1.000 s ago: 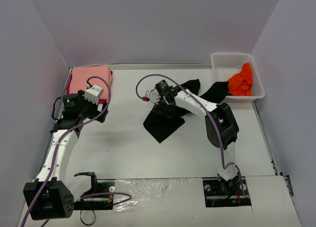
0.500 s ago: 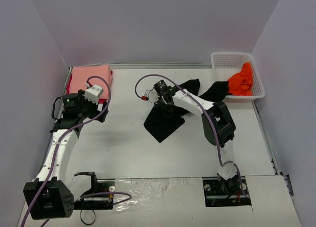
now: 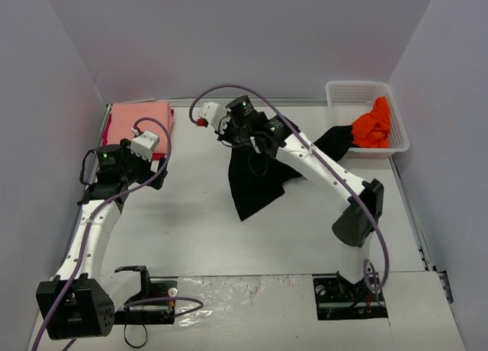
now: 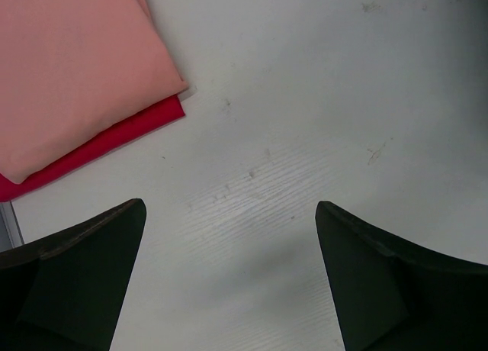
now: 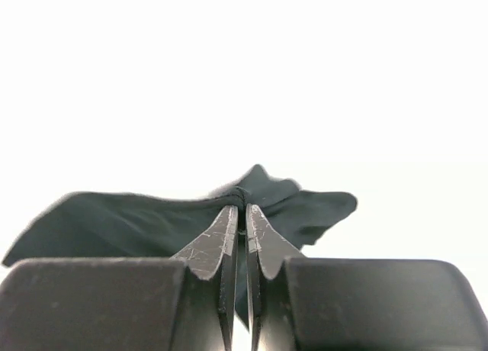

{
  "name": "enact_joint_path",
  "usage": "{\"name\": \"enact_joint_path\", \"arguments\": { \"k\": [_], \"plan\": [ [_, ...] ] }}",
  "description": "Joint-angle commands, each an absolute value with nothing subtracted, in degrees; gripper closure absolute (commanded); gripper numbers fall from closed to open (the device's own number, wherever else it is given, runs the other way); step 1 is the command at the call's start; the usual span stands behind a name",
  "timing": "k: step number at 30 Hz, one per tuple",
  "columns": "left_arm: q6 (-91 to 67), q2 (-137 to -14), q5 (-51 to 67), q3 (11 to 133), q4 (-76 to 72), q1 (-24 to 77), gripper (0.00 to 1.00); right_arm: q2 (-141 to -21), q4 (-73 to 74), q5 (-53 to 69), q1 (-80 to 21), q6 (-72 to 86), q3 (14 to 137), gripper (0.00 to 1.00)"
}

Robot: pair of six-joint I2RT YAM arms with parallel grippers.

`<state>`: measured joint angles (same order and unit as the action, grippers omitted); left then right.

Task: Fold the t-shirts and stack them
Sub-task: Flatten out the tshirt

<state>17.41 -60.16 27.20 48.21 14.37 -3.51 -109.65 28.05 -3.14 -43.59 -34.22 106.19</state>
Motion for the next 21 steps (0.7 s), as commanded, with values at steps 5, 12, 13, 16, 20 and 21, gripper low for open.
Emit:
{"name": "enact_joint_path", "arguments": {
  "k": [5, 12, 13, 16, 20, 21],
  "plan": [
    [18.11, -59.77, 26.72, 50.36, 14.33, -4.04, 0.07, -96.07, 33.75, 0.36, -50.71, -30.15, 121.62, 1.0],
    [18.28, -59.15, 27.16, 50.71, 15.12, -4.04, 0.07, -94.74, 27.62, -8.36, -39.94, -30.94, 122.7, 1.0],
    [18.28, -59.06, 27.16, 50.8, 15.12, -4.04, 0.07, -94.83, 26.38, -8.26, -38.08, -30.68, 122.17, 1.0],
    [18.19, -58.54, 27.42, 50.8, 15.29, -4.04, 0.07, -96.94, 23.91, -9.58, -33.24, -30.5, 122.78, 1.0],
    [18.37, -57.75, 28.39, 50.71, 15.47, -4.04, 0.13, -99.31, 23.73, -9.31, -32.52, -29.89, 125.15, 1.0],
    [18.46, -57.74, 28.82, 50.63, 15.56, -4.13, 0.13, -100.27, 23.82, -10.19, -32.52, -29.97, 125.68, 1.0]
  ]
}}
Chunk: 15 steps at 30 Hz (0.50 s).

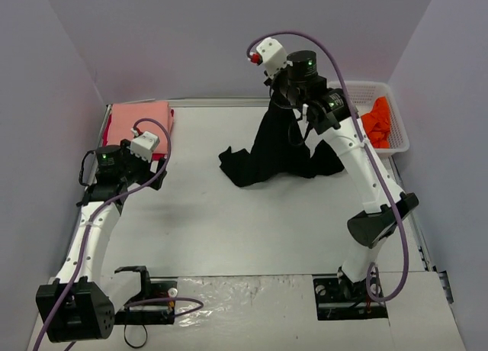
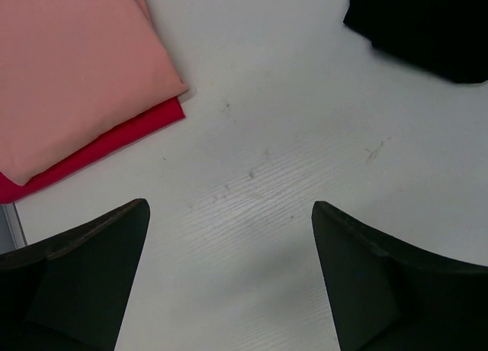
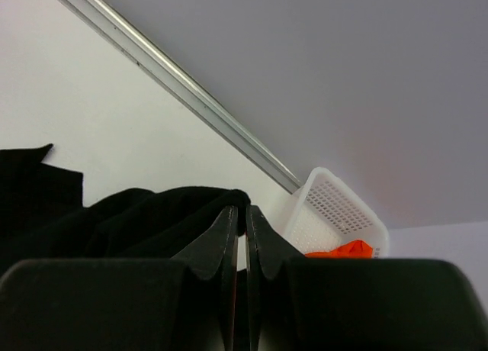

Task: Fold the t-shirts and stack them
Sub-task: Flatten out the tshirt

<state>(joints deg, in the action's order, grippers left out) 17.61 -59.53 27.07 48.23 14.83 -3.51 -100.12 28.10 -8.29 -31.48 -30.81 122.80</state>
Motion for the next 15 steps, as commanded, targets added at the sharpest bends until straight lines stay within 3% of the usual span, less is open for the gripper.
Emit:
{"name": "enact_joint_path", "arguments": {
  "k": [1, 10, 15],
  "plan": [
    [18.72, -57.74, 29.96, 50.97, 15.82, -4.13, 0.13, -100.81, 23.82, -10.8, -32.61, -29.97, 126.38, 1.0],
    [18.98, -63.79, 33.93, 52.99, 15.73, 0.86, 0.09, -99.59, 23.82, -13.26, -32.52, -29.09, 122.62, 1.0],
    [19.52, -71.53, 35.59, 58.26, 14.78, 6.93, 0.06, -91.68, 23.47, -14.32, -30.95, -29.62, 110.32, 1.0]
  ]
}}
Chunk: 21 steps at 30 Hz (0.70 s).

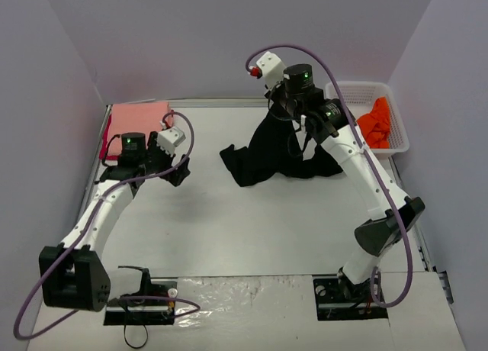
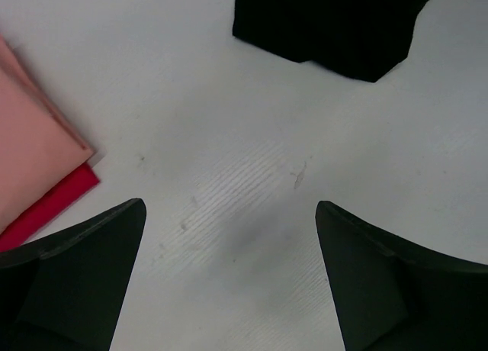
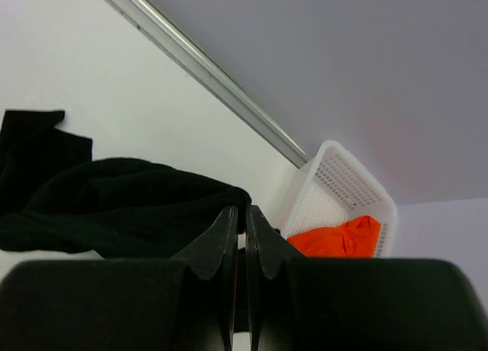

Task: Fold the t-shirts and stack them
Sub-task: Flatten out the tshirt

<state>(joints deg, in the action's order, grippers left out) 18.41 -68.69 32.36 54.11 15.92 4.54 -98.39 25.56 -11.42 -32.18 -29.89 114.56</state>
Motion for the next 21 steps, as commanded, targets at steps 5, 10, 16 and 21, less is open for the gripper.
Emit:
{"name": "enact_joint_path", "arguments": {
  "k": [5, 10, 16, 21],
  "plan": [
    [18.9, -82.6, 36.38, 63.01, 11.08, 9.93, 0.06, -85.18, 23.29, -14.51, -25.5, -28.83, 101.88, 1.0],
    [14.69, -92.36, 37.79, 66.44, 6.51, 14.76, 0.07, -82.18, 23.2, -13.71, -21.54, -28.13, 97.04, 1.0],
    [10.99, -99.21, 39.55, 71.09, 3.87, 21.96, 0.07, -81.83, 23.29, -12.04, -18.9, -27.42, 95.36, 1.0],
    [9.32, -104.75, 39.12, 76.63, 2.9, 26.71, 0.07, -82.7, 23.2, -11.16, -18.02, -26.9, 94.48, 1.0]
  ]
}}
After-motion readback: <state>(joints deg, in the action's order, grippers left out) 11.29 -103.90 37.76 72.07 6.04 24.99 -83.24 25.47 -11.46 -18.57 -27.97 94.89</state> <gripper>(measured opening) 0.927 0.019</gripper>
